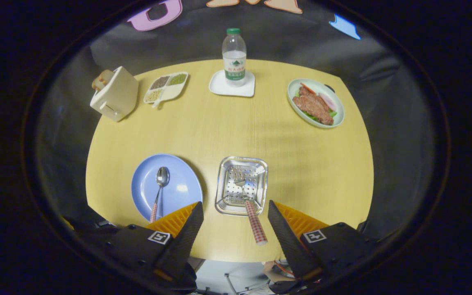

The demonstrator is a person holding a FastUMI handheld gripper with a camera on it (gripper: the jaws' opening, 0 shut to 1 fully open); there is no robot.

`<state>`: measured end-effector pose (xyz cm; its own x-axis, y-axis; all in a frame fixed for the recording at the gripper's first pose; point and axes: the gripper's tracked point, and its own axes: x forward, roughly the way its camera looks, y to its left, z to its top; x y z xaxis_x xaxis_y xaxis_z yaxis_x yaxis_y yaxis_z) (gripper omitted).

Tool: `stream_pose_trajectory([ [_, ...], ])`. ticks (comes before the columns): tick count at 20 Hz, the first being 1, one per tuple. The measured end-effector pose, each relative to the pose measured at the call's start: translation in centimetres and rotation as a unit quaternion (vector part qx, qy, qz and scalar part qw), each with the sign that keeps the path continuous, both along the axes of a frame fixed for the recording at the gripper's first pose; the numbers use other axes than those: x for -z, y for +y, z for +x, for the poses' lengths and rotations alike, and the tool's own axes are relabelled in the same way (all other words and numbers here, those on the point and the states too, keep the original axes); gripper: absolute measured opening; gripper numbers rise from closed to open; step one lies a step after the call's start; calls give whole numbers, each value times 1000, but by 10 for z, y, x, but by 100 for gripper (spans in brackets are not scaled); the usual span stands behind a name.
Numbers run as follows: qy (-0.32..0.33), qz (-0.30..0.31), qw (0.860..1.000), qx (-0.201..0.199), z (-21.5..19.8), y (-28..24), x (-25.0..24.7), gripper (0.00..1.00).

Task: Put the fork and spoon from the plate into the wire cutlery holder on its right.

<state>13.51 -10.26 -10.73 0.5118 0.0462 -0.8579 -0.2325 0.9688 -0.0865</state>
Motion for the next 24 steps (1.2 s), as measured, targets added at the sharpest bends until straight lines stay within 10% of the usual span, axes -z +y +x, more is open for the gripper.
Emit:
stream_pose_trajectory([
  [13, -278, 106, 953, 52, -55, 88, -58, 100],
  [24, -297, 111, 944, 88, -90, 138, 54, 98],
])
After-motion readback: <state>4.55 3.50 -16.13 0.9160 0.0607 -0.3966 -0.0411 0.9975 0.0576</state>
